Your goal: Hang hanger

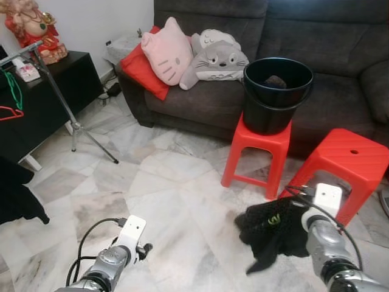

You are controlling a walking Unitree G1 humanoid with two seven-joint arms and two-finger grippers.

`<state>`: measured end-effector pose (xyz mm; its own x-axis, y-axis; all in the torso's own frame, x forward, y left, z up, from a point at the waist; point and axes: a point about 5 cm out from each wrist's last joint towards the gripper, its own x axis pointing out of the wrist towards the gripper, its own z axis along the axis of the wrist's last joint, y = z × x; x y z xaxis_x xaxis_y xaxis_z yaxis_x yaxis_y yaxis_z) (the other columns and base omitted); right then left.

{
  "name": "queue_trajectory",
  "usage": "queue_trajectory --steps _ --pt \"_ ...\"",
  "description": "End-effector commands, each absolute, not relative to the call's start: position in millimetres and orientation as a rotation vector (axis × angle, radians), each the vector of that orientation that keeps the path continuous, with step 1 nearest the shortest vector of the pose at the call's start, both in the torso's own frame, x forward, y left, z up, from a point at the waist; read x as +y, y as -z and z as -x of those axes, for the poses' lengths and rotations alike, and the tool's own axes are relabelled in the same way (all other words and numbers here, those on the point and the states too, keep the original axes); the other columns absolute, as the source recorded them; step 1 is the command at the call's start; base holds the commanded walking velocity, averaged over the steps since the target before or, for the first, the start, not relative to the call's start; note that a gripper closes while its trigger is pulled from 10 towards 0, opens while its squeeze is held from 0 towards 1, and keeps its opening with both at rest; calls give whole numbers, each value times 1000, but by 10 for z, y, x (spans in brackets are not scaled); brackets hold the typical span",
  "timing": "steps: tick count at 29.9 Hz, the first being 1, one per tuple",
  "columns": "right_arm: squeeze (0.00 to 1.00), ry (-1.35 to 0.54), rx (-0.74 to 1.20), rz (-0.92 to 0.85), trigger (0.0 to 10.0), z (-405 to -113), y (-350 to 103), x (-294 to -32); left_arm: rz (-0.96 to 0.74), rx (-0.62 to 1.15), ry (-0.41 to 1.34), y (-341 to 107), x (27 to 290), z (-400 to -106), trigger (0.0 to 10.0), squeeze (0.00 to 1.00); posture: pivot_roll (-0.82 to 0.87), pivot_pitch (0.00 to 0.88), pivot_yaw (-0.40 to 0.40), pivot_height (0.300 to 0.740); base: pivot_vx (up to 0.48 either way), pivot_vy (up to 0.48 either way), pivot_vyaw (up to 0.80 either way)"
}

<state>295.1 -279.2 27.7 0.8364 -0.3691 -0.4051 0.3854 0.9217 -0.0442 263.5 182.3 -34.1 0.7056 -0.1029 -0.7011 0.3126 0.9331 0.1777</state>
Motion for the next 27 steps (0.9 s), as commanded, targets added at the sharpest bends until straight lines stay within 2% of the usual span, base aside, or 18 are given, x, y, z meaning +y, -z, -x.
queue_trajectory --steps 1,11,27 --pt "0 390 404 -46 10000 -3019 -344 -2786 -290 753 226 320 1841 -2660 10000 0 -132 0 46 740 0 0 0" --pt "0 410 400 -33 10000 -3055 -428 -2883 -296 752 233 315 1833 -2668 10000 0 -129 0 40 740 0 0 0" --pt "0 412 388 -41 10000 -3059 -400 -2806 -296 758 237 310 1841 -2674 10000 0 -136 0 53 740 0 0 792"
